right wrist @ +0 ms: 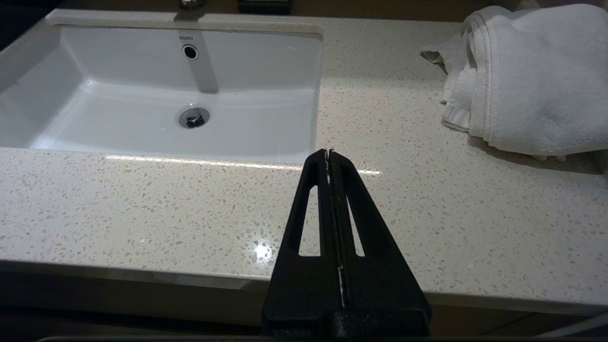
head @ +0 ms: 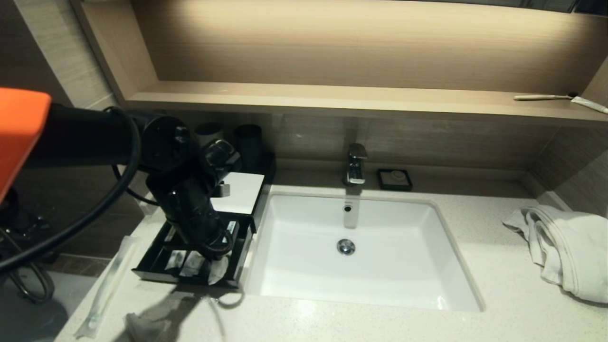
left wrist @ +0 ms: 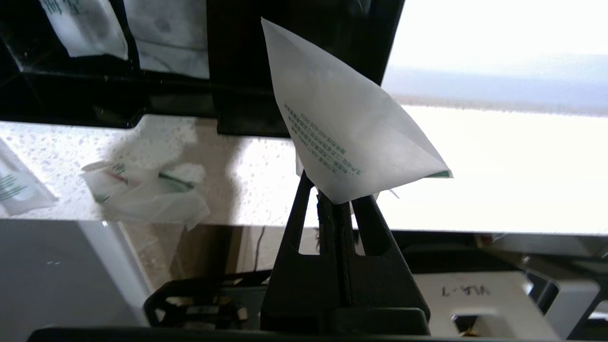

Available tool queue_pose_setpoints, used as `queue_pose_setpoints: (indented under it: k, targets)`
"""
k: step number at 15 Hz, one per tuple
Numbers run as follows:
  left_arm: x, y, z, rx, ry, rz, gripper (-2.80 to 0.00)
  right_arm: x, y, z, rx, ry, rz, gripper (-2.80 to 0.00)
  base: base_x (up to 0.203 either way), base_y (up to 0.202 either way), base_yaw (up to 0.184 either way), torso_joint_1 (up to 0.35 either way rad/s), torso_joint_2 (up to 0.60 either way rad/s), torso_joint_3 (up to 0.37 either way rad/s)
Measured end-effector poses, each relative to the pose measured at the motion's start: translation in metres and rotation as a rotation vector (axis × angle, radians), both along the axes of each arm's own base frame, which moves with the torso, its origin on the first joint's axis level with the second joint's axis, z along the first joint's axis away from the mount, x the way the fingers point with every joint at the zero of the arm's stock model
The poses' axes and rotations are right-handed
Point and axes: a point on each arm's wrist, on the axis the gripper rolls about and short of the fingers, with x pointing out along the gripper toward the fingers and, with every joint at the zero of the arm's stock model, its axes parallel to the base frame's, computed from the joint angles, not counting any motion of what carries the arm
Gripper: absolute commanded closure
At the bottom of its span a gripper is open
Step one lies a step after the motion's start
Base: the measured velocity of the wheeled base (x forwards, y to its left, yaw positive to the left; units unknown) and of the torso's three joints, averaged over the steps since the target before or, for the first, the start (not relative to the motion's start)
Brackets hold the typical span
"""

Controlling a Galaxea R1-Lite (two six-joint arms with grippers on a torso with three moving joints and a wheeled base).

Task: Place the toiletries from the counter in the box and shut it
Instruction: Place the bathroom toiletry into the drawer

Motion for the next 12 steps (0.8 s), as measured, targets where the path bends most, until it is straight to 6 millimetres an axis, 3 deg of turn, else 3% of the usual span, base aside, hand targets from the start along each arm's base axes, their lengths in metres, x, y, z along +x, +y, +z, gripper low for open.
queue_pose_setpoints:
  k: [12]
  targets:
    - [0.029, 0.008, -0.034, 0.005, -0.040, 0.107, 0.00, 0.000, 0.000, 0.000, 0.000, 0.000, 0.000, 0.00, 0.000, 0.000, 0.000, 0.000, 0.00, 0.000]
